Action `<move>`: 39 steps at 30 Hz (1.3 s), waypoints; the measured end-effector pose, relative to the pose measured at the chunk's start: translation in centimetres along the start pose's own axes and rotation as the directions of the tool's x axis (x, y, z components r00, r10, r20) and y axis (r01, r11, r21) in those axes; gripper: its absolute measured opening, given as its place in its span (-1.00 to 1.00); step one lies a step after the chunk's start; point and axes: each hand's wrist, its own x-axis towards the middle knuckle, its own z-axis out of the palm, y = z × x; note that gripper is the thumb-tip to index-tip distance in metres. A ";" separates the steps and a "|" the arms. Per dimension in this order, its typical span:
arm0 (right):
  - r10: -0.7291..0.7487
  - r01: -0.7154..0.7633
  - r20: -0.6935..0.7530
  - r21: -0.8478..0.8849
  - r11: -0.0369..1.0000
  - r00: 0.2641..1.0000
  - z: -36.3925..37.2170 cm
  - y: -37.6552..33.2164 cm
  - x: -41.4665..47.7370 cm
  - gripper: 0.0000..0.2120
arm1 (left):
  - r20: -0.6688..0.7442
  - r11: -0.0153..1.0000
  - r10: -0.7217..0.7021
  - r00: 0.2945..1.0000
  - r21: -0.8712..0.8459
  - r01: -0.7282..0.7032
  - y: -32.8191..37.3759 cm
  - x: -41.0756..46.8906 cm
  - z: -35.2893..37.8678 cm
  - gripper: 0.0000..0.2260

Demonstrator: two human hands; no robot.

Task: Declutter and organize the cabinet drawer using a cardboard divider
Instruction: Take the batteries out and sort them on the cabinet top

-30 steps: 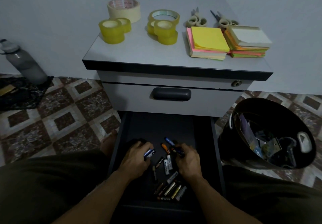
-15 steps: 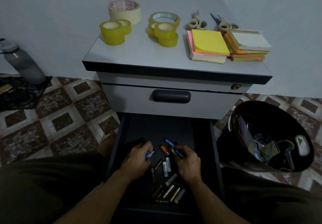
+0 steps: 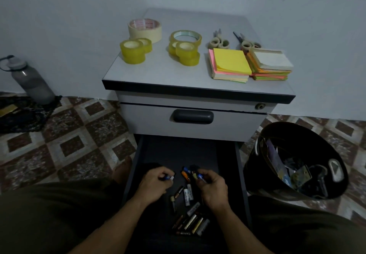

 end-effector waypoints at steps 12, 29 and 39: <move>-0.167 0.164 0.090 0.038 0.986 0.982 -3.5 -8.2 -2.8 -0.77 | -0.059 0.976 0.078 0.995 -0.201 -0.089 8.4 -5.4 -4.1 -0.85; -0.443 0.444 0.168 0.034 0.895 0.881 -11.4 -31.0 -7.1 -0.86 | -0.356 0.865 0.261 0.897 -0.326 -0.381 25.5 -9.6 -17.7 -0.94; -0.387 0.422 0.230 -0.128 0.898 0.893 -7.4 -42.1 7.5 -0.92 | -0.272 0.966 0.235 0.933 -0.040 -0.255 34.3 3.4 -23.5 -0.91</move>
